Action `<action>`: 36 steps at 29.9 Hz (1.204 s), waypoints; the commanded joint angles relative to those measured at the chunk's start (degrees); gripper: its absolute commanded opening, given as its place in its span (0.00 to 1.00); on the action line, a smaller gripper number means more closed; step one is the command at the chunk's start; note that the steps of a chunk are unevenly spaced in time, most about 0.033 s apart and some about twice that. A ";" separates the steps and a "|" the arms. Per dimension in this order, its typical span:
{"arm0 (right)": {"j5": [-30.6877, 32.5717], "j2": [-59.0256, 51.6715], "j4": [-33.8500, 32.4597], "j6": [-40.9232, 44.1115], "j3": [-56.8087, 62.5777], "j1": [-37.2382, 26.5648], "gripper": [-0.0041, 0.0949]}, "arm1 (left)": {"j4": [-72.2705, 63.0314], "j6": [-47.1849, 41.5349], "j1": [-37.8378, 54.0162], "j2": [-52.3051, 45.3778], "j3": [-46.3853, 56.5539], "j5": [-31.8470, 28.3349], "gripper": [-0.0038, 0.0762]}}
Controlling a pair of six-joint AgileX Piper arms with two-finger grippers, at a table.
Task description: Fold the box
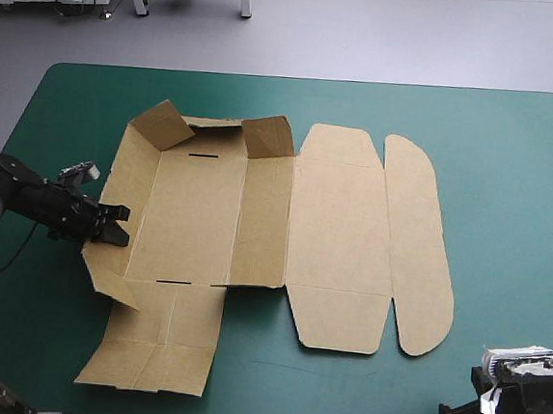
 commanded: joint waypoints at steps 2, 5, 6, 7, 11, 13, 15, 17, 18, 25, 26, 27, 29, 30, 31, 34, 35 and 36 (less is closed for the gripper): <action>-3.15 0.81 0.65 -0.24 -1.48 0.02 0.02 | 4.22 0.53 -6.69 -2.46 -5.28 0.07 0.04; -3.15 0.81 0.65 -0.24 -1.48 0.02 0.02 | 7.58 0.36 -11.10 -2.46 -10.15 0.71 0.04; -3.15 0.81 0.65 -0.24 -1.48 0.02 0.02 | 8.53 0.36 -12.62 -2.46 -11.81 1.13 0.04; -3.15 0.81 0.65 -0.24 -1.48 0.02 0.02 | 9.94 0.22 -14.13 -2.46 -13.88 1.25 0.04; -3.15 0.81 0.65 -0.24 -1.48 0.02 0.02 | 16.79 0.21 -19.87 -2.46 -22.65 2.16 0.04; -3.15 0.81 0.65 -0.24 -1.48 0.02 0.02 | 20.47 0.21 -22.62 -2.46 -26.51 2.51 0.04; -3.15 0.81 0.65 -0.24 -1.48 0.02 0.02 | 24.60 0.21 -25.67 -2.46 -30.14 2.93 0.04; -3.15 0.81 0.65 -0.24 -1.48 0.02 0.02 | 29.16 0.21 -28.73 -2.46 -33.71 2.93 0.04; -3.15 0.81 0.65 -0.24 -1.48 0.02 0.02 | 31.28 0.21 -30.23 -2.46 -35.27 2.93 0.04; -3.15 0.81 0.65 -0.24 -1.48 0.02 0.02 | 44.75 0.43 -39.92 -2.46 -42.80 1.05 0.04; -3.15 0.81 0.65 -0.24 -1.48 0.02 0.02 | 46.44 0.43 -41.42 -2.46 -43.58 0.26 0.04; -3.15 0.81 0.65 -0.24 -1.48 0.02 0.02 | 48.04 0.75 -42.85 -2.46 -44.29 -0.50 0.04; -3.15 0.81 0.65 -0.24 -1.48 0.02 0.02 | 50.82 1.65 -45.96 -2.46 -45.29 -2.02 0.04; -3.15 0.81 0.65 -0.24 -1.48 0.02 0.02 | 51.47 3.08 -47.10 -2.57 -45.46 -2.31 0.04; -3.15 0.81 0.65 -0.24 -1.48 0.02 0.02 | 52.13 4.28 -48.27 -2.57 -45.61 -2.56 0.04; -3.15 0.81 0.65 -0.24 -1.48 0.02 0.02 | 54.44 6.88 -52.96 -2.57 -45.69 -2.96 0.04; -3.15 0.81 0.65 -0.24 -1.48 0.02 0.02 | 55.37 6.88 -54.48 -2.57 -45.69 -3.06 0.04; -3.15 0.81 0.65 -0.24 -1.48 0.02 0.02 | 56.05 6.99 -55.68 -2.57 -45.69 -3.19 0.04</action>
